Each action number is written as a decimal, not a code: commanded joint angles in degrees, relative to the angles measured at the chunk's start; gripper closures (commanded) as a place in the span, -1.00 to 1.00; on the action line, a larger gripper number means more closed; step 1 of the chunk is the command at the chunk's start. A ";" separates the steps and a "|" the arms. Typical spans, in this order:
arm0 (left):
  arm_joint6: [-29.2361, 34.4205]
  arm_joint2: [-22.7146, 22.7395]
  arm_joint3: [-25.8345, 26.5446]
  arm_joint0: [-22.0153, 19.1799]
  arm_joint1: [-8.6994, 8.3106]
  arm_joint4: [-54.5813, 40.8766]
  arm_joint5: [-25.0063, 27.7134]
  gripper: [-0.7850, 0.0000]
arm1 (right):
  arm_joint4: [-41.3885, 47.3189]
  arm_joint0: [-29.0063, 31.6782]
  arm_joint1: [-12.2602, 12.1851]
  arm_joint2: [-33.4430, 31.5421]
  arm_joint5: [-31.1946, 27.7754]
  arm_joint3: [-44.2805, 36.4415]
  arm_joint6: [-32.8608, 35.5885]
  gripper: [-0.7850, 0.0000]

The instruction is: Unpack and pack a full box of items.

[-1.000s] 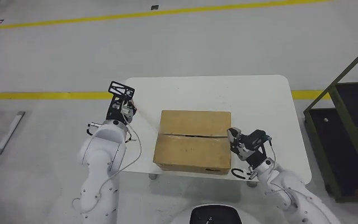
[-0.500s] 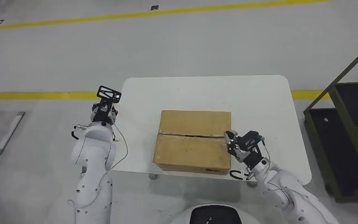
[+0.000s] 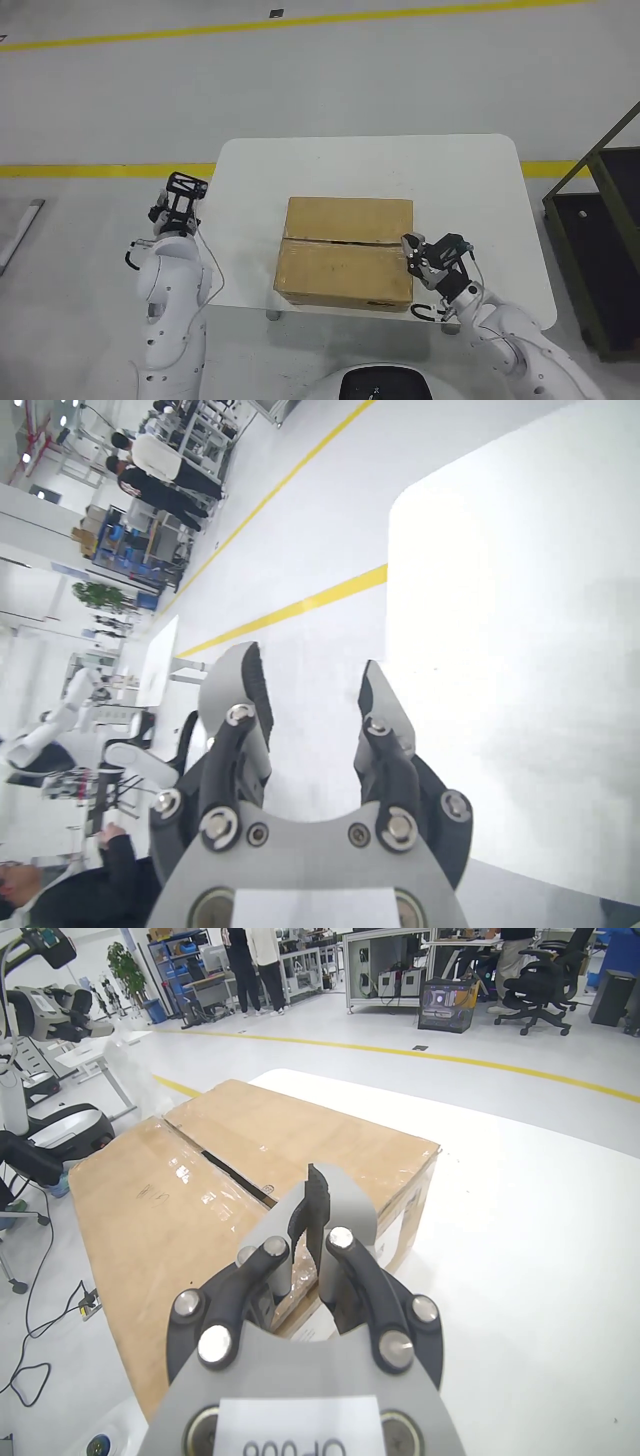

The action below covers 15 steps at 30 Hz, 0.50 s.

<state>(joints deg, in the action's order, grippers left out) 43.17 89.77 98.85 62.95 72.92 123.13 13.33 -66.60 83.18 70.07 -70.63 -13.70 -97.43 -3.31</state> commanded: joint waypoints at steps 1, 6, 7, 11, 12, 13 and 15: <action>-0.49 0.31 -0.07 0.63 -0.11 1.97 0.22 -1.00 | 0.01 0.03 0.00 -0.12 -0.09 0.03 0.11 1.00; -0.06 1.85 0.07 1.68 -0.17 1.87 -0.63 -1.00 | -0.04 0.23 -0.01 -0.51 -0.18 0.09 0.13 1.00; -0.41 1.92 0.34 1.80 -0.14 1.36 -0.64 -1.00 | -0.08 0.31 -0.02 -0.59 -0.16 0.04 0.06 1.00; -0.70 0.50 3.27 2.90 0.24 -3.57 0.83 -1.00 | 0.17 1.01 -0.05 -1.57 0.70 -0.98 -0.91 1.00; -0.48 -0.49 4.24 3.21 0.45 -5.19 0.79 -1.00 | -0.01 1.23 -0.09 -2.01 1.01 -1.40 -1.23 1.00; -0.57 -2.03 5.30 3.50 0.69 -6.94 1.02 -1.00 | -0.36 1.57 -0.16 -2.53 1.32 -1.80 -1.51 1.00; -0.93 -5.93 7.45 4.06 1.21 -10.26 1.90 -1.00 | -0.47 2.40 -0.29 -3.97 2.06 -2.75 -2.25 1.00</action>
<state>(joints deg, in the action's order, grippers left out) 42.30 86.18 105.18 66.75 73.87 114.52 14.90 -67.07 85.15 69.84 -73.85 -11.97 -99.74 -5.24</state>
